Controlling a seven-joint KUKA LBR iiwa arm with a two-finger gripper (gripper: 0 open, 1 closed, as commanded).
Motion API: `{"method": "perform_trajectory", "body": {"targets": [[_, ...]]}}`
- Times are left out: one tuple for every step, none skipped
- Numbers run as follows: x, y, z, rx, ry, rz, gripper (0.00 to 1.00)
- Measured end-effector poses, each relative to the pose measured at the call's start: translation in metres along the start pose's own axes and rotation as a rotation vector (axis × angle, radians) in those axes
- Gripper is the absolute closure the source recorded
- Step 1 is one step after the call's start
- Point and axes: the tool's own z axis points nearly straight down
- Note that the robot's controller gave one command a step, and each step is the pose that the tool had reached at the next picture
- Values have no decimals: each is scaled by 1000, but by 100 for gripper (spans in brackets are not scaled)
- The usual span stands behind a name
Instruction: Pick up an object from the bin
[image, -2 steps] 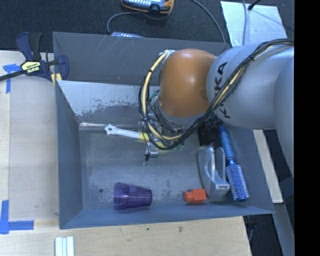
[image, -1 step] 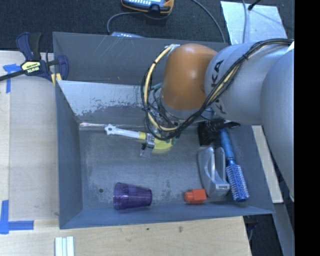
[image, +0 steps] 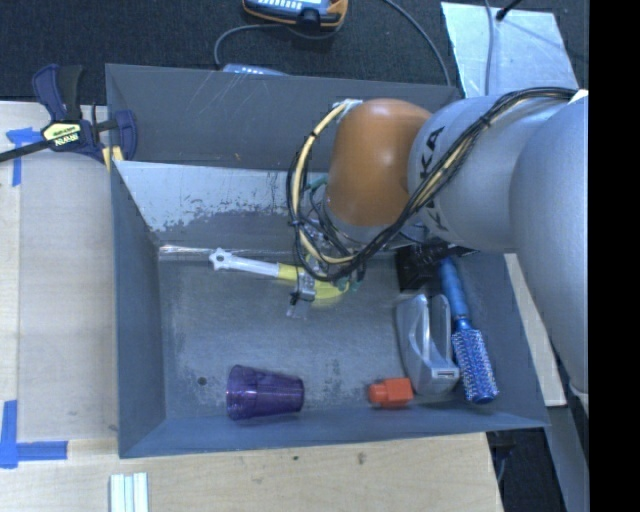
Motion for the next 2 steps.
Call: {"method": "perform_trajectory", "body": {"targets": [[0, -1, 12, -2, -1, -159, 0], [-6, 0, 26, -2, -4, -93, 0]]}}
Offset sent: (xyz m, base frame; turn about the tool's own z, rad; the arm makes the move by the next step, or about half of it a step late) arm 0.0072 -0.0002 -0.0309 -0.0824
